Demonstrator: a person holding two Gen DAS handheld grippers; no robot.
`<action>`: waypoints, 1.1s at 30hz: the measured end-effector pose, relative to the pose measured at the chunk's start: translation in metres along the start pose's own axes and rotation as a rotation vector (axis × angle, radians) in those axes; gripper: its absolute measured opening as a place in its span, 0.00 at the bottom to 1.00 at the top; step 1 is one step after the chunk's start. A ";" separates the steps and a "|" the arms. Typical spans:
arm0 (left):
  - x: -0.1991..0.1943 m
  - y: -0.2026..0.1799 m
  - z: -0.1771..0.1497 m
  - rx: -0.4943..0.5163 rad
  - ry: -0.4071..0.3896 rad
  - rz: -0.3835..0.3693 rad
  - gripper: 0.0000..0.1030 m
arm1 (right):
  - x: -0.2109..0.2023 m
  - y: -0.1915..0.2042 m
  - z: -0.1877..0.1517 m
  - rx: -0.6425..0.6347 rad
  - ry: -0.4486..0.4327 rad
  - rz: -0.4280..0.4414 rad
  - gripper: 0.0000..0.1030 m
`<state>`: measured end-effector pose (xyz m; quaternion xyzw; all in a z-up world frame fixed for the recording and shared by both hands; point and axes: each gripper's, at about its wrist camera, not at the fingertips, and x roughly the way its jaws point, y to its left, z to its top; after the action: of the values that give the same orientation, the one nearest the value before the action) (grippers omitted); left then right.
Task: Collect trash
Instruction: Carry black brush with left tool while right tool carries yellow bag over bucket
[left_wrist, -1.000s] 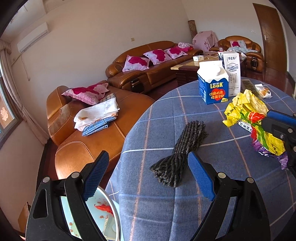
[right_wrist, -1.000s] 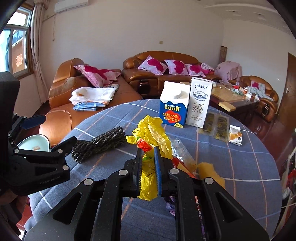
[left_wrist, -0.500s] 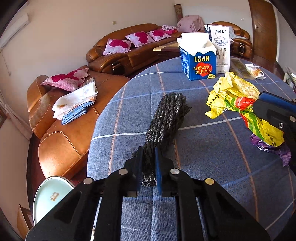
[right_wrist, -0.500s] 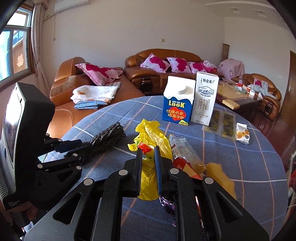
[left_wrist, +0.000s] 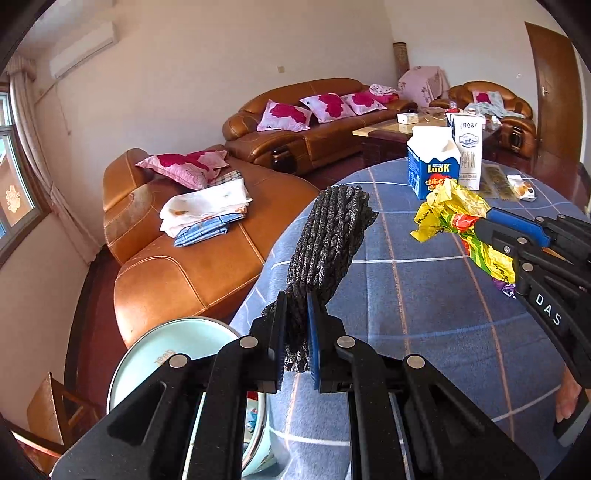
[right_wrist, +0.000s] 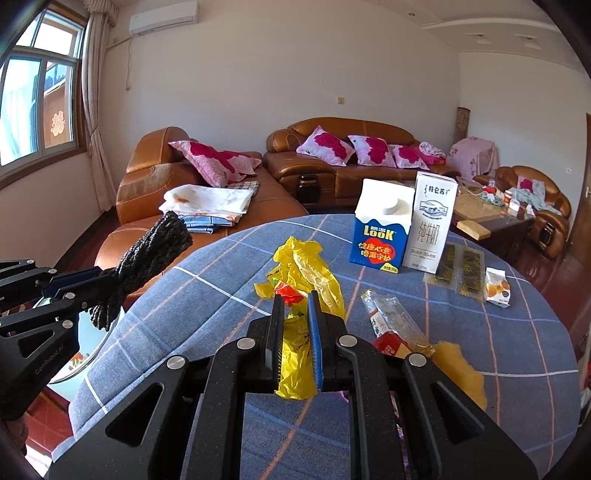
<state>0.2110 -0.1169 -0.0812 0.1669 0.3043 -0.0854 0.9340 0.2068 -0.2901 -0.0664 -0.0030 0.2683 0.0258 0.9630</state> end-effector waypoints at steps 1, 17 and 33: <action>-0.003 0.002 -0.002 0.001 -0.004 0.014 0.10 | 0.000 0.004 0.001 -0.007 -0.004 0.007 0.13; -0.027 0.036 -0.025 -0.025 0.003 0.157 0.10 | 0.003 0.049 0.004 -0.090 -0.028 0.103 0.13; -0.041 0.054 -0.039 -0.047 0.006 0.230 0.10 | 0.007 0.068 0.008 -0.129 -0.053 0.171 0.13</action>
<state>0.1711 -0.0500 -0.0719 0.1793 0.2877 0.0301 0.9403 0.2133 -0.2215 -0.0625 -0.0416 0.2398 0.1253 0.9618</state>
